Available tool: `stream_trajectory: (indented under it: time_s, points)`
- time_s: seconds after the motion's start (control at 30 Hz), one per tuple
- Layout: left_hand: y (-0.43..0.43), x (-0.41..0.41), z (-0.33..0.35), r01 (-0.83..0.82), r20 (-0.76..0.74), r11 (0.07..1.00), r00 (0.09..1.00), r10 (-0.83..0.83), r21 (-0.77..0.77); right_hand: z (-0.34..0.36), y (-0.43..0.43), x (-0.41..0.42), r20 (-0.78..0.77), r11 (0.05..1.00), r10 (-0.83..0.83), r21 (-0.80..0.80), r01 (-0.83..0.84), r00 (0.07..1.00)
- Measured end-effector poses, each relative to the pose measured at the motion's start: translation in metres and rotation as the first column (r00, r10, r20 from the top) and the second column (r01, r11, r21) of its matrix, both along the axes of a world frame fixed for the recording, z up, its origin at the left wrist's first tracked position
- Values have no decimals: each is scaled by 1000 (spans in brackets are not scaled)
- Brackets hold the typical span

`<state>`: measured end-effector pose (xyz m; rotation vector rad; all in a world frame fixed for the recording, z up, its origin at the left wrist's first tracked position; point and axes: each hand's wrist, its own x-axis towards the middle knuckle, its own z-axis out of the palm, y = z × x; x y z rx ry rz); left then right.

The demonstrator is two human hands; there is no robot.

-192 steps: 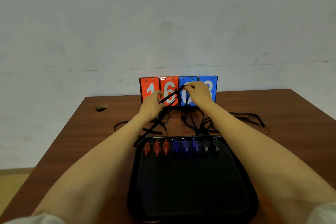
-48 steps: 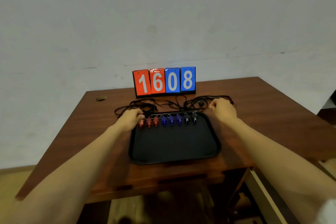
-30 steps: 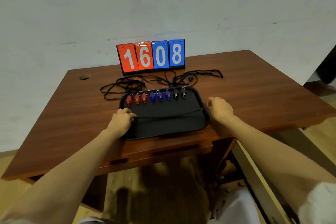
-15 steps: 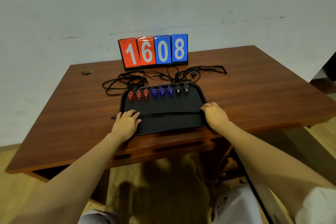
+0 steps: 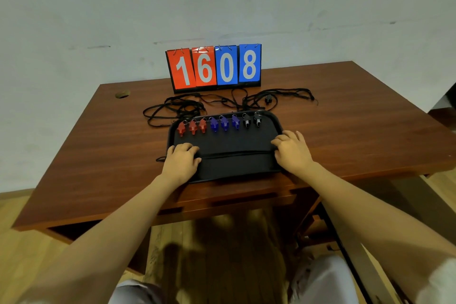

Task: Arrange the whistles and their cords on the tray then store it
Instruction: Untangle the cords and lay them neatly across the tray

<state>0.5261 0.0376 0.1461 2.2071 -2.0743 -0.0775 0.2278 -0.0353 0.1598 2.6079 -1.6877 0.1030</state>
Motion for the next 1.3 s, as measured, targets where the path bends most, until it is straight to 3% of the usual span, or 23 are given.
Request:
stream_trajectory:
  time_s: [0.1,0.23,0.47,0.67,0.8,0.93,1.07,1.13,1.23,1.3]
  points:
    - [-14,-14,13,53,-38,998,998,-54,-30,13,-6,22,114,994,106,-23,-104,988]
    - [-45,-24,40,72,-128,996,989,-78,-53,36,-27,67,268,988,119,68,-142,956]
    - [-124,13,67,-57,-166,998,984,61,26,64,-96,149,385,978,87,143,-153,919]
    - [-182,64,51,-144,-270,988,951,152,47,38,-159,203,354,951,-51,303,-63,934]
    - [-204,76,36,-89,-308,994,945,105,65,11,-182,231,326,919,-78,389,-58,942]
    - [-216,86,17,-32,-314,988,946,78,148,-5,-198,246,287,917,-117,399,-8,951]
    - [-221,95,12,-64,-319,990,942,102,126,-9,-206,243,178,928,-54,373,-17,983]
    - [-219,101,15,-88,-279,989,953,119,123,-4,-209,234,223,945,-68,326,-9,972]
    - [-213,100,24,-142,-148,990,979,139,-5,18,-209,223,436,973,-79,231,-26,896]
    - [-212,90,39,-150,-192,965,975,109,-214,40,-204,219,528,986,8,136,-94,849]
